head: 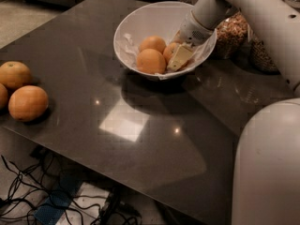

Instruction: Pick orange from white bowl

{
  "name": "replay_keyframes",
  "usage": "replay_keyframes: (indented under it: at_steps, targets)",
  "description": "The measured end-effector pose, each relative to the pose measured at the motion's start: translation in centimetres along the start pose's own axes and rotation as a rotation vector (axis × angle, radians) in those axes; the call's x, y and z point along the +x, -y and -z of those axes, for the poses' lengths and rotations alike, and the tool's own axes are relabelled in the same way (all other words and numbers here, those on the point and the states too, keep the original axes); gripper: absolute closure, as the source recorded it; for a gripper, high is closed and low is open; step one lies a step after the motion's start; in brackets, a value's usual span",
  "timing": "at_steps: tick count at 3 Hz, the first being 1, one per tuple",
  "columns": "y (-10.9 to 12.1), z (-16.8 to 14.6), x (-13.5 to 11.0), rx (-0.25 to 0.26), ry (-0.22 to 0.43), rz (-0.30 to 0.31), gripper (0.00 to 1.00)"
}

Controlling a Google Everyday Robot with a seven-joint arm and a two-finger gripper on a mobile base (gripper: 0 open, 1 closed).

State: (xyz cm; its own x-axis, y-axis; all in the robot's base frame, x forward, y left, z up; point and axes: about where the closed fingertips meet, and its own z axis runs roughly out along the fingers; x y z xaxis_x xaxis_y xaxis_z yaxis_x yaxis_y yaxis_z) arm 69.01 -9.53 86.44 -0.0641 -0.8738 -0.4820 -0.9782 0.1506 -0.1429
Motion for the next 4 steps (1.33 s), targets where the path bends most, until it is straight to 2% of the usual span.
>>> replay_keyframes:
  at_steps: [2,3,4]
  targets:
    - [-0.1,0.2,-0.1,-0.004,0.026,0.001,0.88]
    - [-0.6,3.3,-1.2,0.022,0.124,0.026,1.00]
    - [-1.4,6.9,-2.3,0.055,0.233,0.064,1.00]
